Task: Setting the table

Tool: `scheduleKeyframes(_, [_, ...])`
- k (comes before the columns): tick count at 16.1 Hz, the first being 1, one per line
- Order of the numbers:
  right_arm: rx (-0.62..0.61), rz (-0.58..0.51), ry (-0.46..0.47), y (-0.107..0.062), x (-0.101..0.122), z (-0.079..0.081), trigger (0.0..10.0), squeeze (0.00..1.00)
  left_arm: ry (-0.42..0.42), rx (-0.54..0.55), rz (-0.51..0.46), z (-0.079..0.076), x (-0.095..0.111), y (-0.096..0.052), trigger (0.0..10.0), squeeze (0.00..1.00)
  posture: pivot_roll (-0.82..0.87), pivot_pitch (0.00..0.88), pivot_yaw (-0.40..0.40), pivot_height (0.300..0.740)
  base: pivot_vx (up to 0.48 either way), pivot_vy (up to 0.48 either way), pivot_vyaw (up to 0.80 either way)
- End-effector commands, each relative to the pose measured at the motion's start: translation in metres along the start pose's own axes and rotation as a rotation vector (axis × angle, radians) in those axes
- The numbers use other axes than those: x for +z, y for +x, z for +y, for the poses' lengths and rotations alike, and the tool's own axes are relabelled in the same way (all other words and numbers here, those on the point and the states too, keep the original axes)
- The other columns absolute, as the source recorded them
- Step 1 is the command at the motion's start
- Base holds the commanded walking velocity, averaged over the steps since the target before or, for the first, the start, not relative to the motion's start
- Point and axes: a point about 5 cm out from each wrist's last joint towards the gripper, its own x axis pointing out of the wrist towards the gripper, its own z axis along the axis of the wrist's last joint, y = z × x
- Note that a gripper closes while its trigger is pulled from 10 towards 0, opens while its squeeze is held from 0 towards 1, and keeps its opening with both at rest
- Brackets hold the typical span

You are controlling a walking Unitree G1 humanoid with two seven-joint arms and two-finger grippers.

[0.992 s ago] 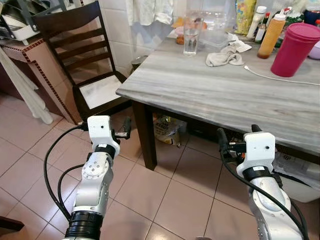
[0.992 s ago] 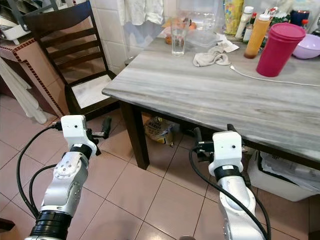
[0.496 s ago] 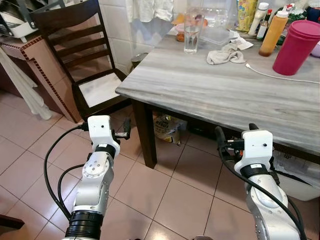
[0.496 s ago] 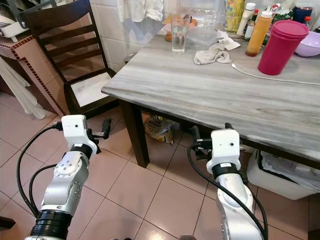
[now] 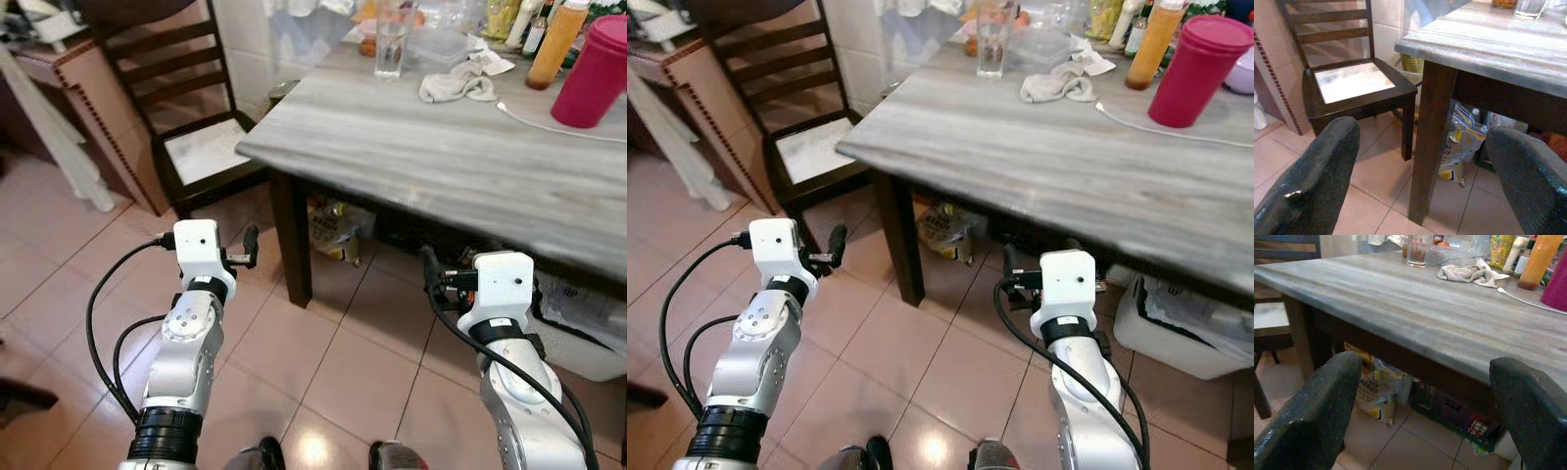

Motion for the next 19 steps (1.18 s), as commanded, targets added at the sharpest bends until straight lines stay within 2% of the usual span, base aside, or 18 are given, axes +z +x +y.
scheduleKeyframes(1, [-0.003, 0.025, 0.012, -0.003, -0.005, 0.000, 10.0, 0.00, 0.015, 0.013, 0.007, 0.004, 0.000, -0.002, 10.0, 0.00, -0.31, 0.156, 0.089, 0.740, -0.352, 0.000, 0.00])
scheduleKeyframes(9, [-0.030, 0.033, 0.015, -0.002, -0.006, -0.003, 10.0, 0.00, 0.038, 0.004, 0.017, 0.005, 0.001, -0.003, 10.0, 0.00, -0.31, 0.166, 0.094, 0.740, -0.269, 0.000, 0.00])
scheduleKeyframes(13, [-0.039, 0.040, 0.007, -0.003, -0.007, -0.004, 10.0, 0.00, 0.019, -0.045, -0.009, 0.001, 0.004, -0.003, 10.0, 0.00, -0.31, 0.174, 0.093, 0.740, 0.000, 0.000, 0.00])
scheduleKeyframes(15, [-0.034, 0.046, 0.004, -0.002, -0.007, -0.005, 10.0, 0.00, 0.016, -0.087, -0.029, -0.004, 0.008, -0.001, 10.0, 0.00, -0.31, 0.167, 0.061, 0.740, 0.000, 0.000, 0.00])
scheduleKeyframes(19, [-0.023, 0.058, 0.002, 0.001, -0.009, -0.003, 10.0, 0.00, -0.016, -0.096, -0.034, -0.007, 0.006, -0.002, 10.0, 0.00, -0.31, 0.165, 0.059, 0.740, 0.000, 0.000, -0.72])
